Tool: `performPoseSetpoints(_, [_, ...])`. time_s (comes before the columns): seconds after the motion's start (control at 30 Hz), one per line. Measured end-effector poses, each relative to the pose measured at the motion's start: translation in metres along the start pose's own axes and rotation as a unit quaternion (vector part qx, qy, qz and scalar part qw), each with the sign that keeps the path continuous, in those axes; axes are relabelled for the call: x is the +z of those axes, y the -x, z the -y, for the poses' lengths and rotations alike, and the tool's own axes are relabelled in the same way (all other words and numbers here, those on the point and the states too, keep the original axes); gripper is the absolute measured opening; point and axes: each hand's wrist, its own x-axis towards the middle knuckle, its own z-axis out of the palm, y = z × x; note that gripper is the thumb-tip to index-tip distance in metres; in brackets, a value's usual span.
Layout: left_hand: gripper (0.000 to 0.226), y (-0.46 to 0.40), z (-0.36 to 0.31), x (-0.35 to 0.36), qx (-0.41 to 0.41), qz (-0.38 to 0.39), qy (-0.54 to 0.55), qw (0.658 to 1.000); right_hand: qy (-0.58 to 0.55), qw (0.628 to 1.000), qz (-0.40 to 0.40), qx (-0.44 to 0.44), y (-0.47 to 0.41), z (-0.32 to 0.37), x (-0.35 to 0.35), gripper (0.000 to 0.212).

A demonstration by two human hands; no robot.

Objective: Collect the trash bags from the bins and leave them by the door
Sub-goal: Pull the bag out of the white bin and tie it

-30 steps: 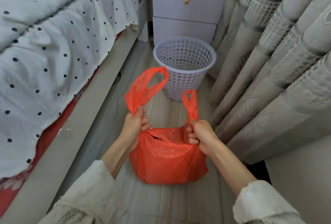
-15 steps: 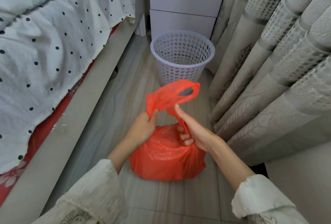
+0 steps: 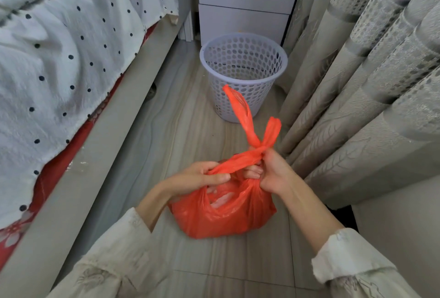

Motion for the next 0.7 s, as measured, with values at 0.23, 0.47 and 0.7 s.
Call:
performPoseSetpoints(0.23, [0.035,-0.005,0.002,-0.005,-0.017,-0.060,0.148,0.987,0.297,0.954,0.002,-0.036,0.006,-0.002,0.000,0.051])
performPoseSetpoints(0.47, [0.046,-0.004,-0.001,-0.017,-0.104,-0.025,0.234,0.966,0.616,0.780,-0.015,-0.105,0.016,0.009,0.001,0.030])
performPoseSetpoints(0.7, [0.035,-0.006,-0.014,-0.011,-0.080,-0.029,0.107,0.991,0.721,0.622,-0.226,-0.203,0.020,0.005,0.008,0.022])
